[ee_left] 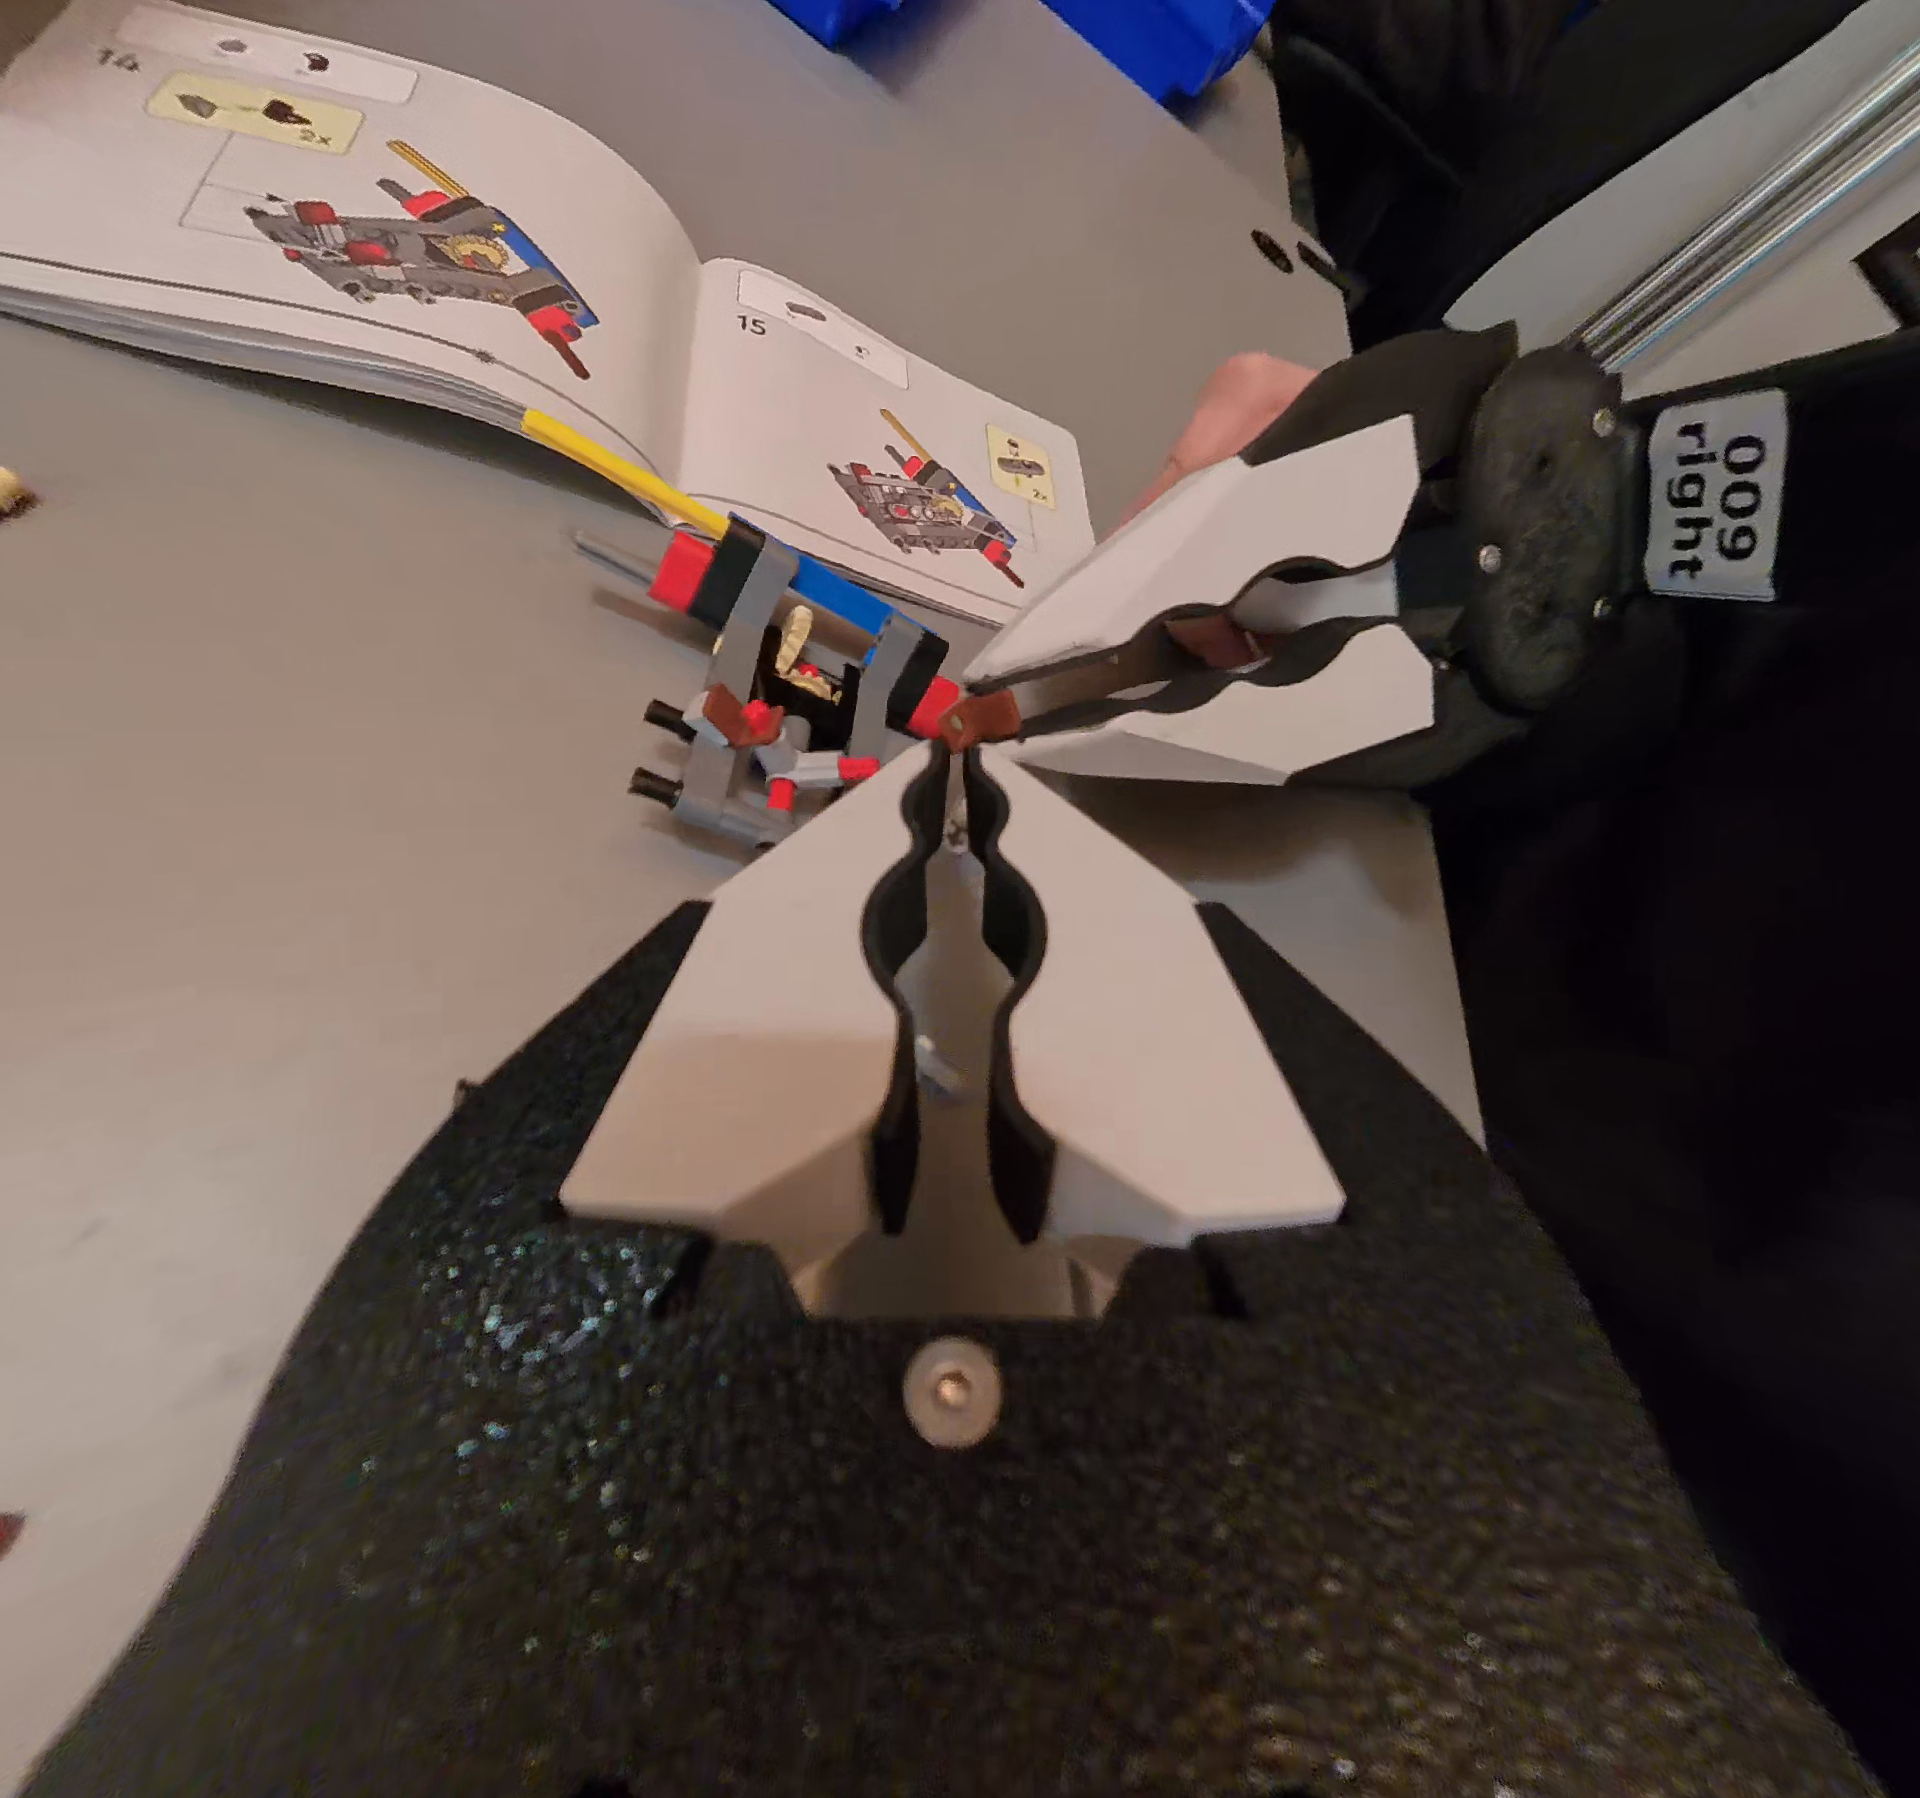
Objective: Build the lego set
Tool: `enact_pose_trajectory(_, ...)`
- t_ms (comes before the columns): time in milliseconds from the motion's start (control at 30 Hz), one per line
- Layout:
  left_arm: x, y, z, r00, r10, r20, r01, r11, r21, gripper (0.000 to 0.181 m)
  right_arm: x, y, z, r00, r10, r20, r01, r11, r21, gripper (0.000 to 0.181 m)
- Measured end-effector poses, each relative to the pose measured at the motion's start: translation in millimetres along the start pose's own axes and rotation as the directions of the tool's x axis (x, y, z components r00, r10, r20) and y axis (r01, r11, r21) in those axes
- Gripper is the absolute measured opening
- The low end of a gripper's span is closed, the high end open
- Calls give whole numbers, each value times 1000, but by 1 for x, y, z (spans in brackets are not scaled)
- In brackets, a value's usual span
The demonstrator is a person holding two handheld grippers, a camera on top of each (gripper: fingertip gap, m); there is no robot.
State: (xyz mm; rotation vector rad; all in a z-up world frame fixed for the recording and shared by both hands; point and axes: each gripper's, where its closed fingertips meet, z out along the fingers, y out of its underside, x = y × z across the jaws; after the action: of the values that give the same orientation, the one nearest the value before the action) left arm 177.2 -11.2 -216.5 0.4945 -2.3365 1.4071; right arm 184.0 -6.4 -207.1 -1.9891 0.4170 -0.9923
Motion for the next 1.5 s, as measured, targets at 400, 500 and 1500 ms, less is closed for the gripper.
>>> enact_pose_trajectory(400, 4, -5, -1, 992, -94, -79, 99, 993, 66, 2, -3, 1, -1, 999, -51, 11, 51, 999, 5, 5)
enact_pose_trajectory(500, 1, -2, 1, 998, -53, -35, 55, 997, 46, 0, -5, 6, 0, 998, -65, 21, 65, 998, -20, 6)
enact_pose_trajectory(1500, -4, -3, 3, 998, -27, 64, 21, 996, 86, 0, 1, 10, 2, 998, -56, 2, 56, 997, -44, 6)
